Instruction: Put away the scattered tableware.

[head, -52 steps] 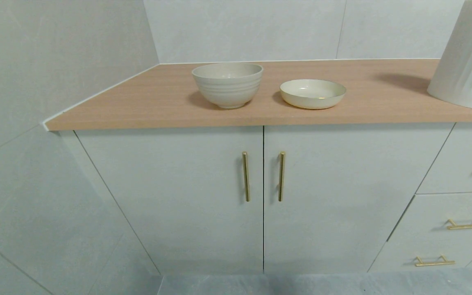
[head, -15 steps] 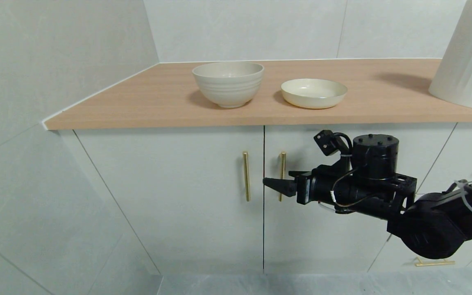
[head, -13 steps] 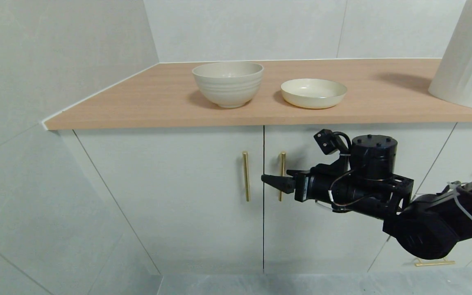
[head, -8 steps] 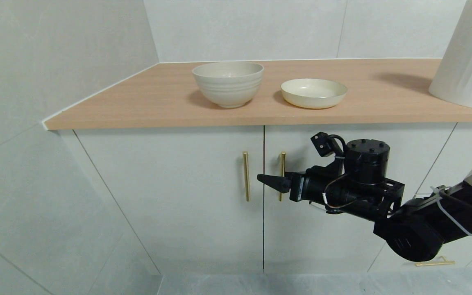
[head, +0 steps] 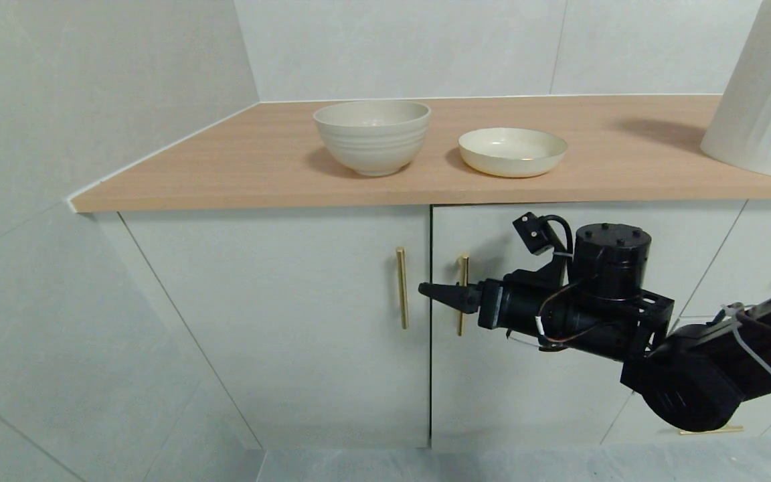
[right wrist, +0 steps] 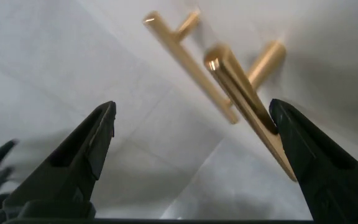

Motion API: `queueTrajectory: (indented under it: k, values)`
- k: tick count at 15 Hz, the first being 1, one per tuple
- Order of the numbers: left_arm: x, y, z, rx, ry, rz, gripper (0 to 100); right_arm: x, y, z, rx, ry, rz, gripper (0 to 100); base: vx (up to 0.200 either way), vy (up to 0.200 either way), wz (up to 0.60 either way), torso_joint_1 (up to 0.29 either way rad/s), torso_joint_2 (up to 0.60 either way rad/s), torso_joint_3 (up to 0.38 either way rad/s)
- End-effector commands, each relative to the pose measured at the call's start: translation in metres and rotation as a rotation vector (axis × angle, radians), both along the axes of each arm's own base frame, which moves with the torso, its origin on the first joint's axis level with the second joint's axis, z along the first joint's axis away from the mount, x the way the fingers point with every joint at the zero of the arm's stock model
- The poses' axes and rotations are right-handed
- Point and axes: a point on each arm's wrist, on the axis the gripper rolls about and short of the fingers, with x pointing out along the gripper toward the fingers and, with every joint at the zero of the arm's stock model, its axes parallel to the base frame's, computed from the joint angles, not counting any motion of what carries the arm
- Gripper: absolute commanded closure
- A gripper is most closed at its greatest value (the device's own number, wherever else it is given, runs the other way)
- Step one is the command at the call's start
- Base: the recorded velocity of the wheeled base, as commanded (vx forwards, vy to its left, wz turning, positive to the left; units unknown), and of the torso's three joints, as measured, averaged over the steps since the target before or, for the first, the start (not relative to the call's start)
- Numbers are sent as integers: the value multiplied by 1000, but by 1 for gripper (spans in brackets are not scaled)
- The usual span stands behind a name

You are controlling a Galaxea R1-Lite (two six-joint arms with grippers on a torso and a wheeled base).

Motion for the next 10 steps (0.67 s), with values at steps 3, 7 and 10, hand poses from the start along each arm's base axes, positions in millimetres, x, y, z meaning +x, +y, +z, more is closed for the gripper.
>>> queueTrajectory:
  k: [3,7,10]
  values:
    - [0,0,0,-1,0,0,0,-26,-16,15,18,-3,79,0,0,0,0,0,0,0]
    - [0,0,0,-1,0,0,0,-58,-35,18,18,15,219,0,0,0,0,0,0,0]
    - [0,0,0,-1,0,0,0,-82,-51,25,30,0,261,0,0,0,0,0,0,0]
